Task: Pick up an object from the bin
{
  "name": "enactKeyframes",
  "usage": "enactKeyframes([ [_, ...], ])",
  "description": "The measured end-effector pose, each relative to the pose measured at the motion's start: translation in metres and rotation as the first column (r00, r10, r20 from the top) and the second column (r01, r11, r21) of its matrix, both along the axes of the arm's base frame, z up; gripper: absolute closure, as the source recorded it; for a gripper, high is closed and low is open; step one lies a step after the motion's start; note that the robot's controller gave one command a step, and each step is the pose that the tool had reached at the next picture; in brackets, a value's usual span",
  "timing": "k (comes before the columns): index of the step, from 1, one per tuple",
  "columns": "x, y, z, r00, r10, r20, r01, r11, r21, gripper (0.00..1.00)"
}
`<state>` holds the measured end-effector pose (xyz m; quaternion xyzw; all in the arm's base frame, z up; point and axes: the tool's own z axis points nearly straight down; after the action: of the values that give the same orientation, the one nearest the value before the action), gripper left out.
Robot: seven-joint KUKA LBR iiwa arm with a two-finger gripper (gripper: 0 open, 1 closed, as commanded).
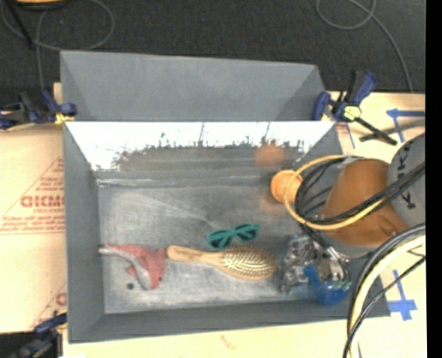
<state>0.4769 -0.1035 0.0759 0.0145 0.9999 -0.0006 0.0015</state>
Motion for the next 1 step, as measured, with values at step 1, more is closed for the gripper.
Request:
enactKeyframes([
  [1,0.0006,0.0005,-0.0001,1.000,0.002,0.001,-0.002,1.000,0.000,0.00],
])
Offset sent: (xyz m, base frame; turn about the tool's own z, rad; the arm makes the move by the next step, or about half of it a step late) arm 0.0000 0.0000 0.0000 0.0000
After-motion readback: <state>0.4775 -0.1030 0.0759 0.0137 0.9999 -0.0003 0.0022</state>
